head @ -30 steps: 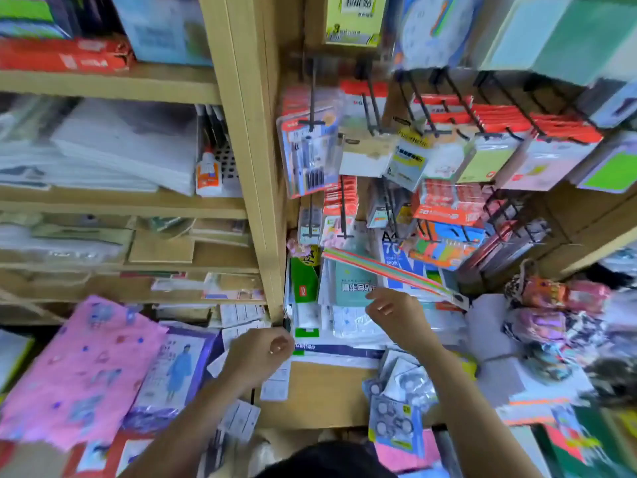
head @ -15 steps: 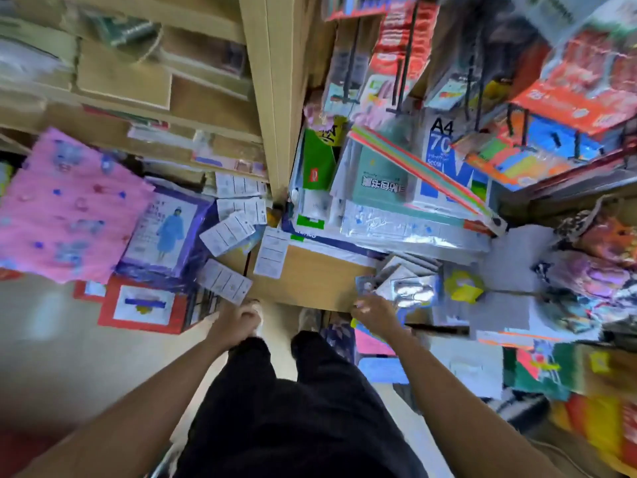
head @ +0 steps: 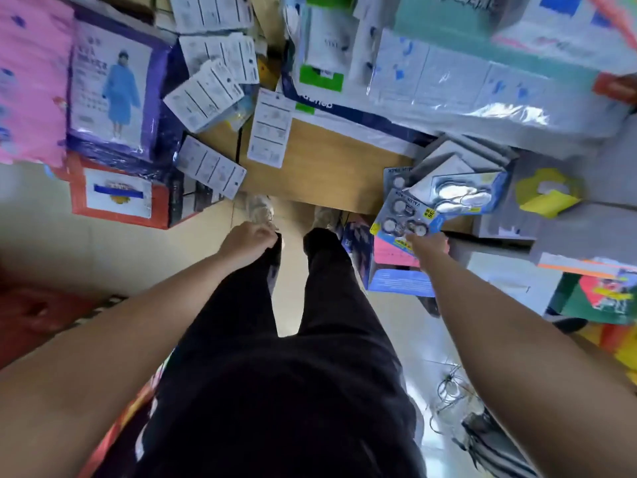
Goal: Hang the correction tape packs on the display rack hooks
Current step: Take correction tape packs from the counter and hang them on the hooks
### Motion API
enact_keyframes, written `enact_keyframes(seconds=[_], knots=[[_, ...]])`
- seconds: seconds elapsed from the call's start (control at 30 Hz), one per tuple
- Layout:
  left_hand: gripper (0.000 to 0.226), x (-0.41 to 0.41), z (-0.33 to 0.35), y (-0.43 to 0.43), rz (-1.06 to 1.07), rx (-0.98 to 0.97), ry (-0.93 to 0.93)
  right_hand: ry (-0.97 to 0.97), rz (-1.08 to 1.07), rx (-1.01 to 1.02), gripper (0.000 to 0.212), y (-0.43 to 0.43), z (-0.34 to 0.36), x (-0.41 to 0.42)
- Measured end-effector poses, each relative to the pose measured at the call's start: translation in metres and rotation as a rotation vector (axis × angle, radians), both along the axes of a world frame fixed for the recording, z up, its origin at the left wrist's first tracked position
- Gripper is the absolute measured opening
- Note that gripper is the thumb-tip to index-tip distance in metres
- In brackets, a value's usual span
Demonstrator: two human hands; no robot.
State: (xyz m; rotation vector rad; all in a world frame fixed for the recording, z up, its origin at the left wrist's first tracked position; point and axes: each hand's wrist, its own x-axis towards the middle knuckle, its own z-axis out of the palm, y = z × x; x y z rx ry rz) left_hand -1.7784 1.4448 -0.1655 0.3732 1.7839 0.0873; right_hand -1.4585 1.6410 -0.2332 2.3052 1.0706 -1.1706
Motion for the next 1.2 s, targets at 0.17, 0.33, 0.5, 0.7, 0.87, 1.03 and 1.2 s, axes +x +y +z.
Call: enact_keyframes(seconds=[0.17,0.33,0.5,0.7,0.87,1.03,1.2], knots=[[0.035,0.03,-0.011,0.009,-0.077,0.005,-0.025,0.004,-0.25,-0.084,0.105,-0.006,-0.109,0.068],[0.025,0.038,-0.028,0.019,-0.165,0.007,-0.033,0.065,-0.407,-0.072,0.069,-0.006,-0.08,0.049],[0.025,0.037,-0.039,0.04,-0.182,0.04,-0.029,0.265,-0.585,0.007,0.036,-0.014,-0.048,0.042],[0.015,0.021,-0.068,0.076,-0.196,0.168,0.169,0.353,-0.332,0.163,0.014,-0.036,0.001,0.006],[0.051,-0.027,-0.107,0.125,-0.223,0.146,0.534,0.407,-0.133,0.131,0.007,-0.049,0.012,-0.013],[0.108,-0.06,-0.153,0.157,-0.256,-0.045,0.539,0.451,-0.04,0.145,0.01,-0.051,0.018,-0.04],[0.114,-0.056,-0.163,0.168,-0.173,-0.03,0.519,0.45,-0.057,0.154,0.026,-0.06,0.016,-0.055]])
